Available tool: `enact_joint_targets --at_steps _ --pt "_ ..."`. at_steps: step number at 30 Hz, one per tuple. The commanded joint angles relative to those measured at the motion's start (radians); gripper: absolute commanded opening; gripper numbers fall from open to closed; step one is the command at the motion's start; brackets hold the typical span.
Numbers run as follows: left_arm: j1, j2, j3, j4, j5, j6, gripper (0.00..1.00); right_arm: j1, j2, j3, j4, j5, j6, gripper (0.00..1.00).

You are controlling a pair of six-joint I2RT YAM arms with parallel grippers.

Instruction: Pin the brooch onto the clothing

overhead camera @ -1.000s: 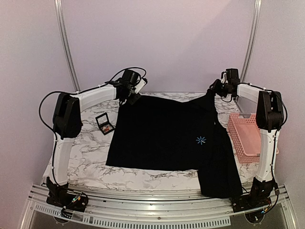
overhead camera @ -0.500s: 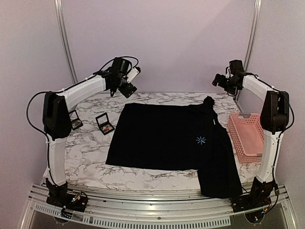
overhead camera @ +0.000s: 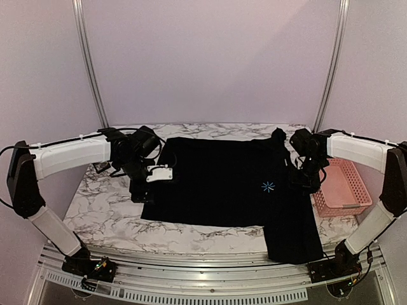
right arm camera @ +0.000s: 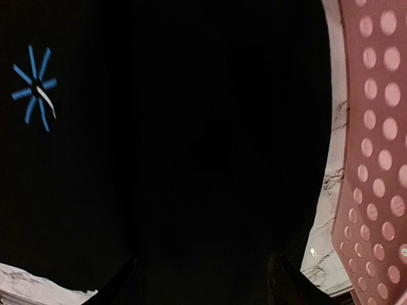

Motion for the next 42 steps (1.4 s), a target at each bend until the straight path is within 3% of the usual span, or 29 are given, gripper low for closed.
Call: enact_joint_targets --at_steps 1,4,10,13,14,17,20,23,24,28,33,36,39,42 --pt "0.002 -0.057 -0.143 0.06 -0.04 0.057 0.99 0.041 -0.086 -0.126 -0.097 0.003 0.161 0.72" --pt "0.001 -0.056 -0.214 0.124 -0.045 0.081 1.0 0.049 -0.101 -0.196 -0.1 -0.014 0.209 0.8" --pt "0.0 -0.025 -0.314 0.253 -0.057 0.088 1.0 0.05 -0.095 -0.314 -0.006 -0.129 0.215 0.82" --pt "0.0 -0.008 -0.353 0.353 -0.107 0.073 0.97 0.049 -0.074 -0.346 0.045 -0.149 0.206 0.68" --pt "0.0 -0.004 -0.363 0.385 -0.118 0.071 0.95 0.049 -0.069 -0.35 0.069 -0.161 0.198 0.54" --pt "0.0 0.002 -0.383 0.443 -0.117 0.06 0.78 0.05 -0.083 -0.326 0.066 -0.148 0.189 0.27" --pt "0.0 0.0 -0.402 0.473 -0.113 0.053 0.52 0.05 -0.111 -0.272 0.018 -0.102 0.181 0.04" --pt "0.002 -0.015 -0.406 0.484 -0.151 0.04 0.04 0.047 -0.16 -0.186 -0.03 -0.081 0.171 0.0" --pt "0.002 -0.026 -0.405 0.485 -0.176 0.03 0.0 0.048 -0.173 -0.156 -0.044 -0.08 0.165 0.0" --pt "0.012 -0.115 -0.322 0.389 -0.235 -0.037 0.0 0.047 -0.237 0.006 -0.16 -0.099 0.141 0.0" --pt "0.035 -0.226 -0.034 -0.126 -0.037 -0.093 0.0 0.046 -0.339 0.248 -0.381 -0.21 0.086 0.0" --pt "0.042 -0.244 0.132 -0.31 0.08 -0.113 0.0 0.047 -0.431 0.354 -0.381 -0.329 0.098 0.0" --pt "0.058 -0.214 0.294 -0.305 0.11 -0.151 0.0 0.039 -0.421 0.447 -0.341 -0.251 0.09 0.0" --pt "0.078 -0.102 0.48 -0.158 0.056 -0.224 0.0 -0.092 -0.288 0.549 -0.19 -0.25 -0.006 0.0"
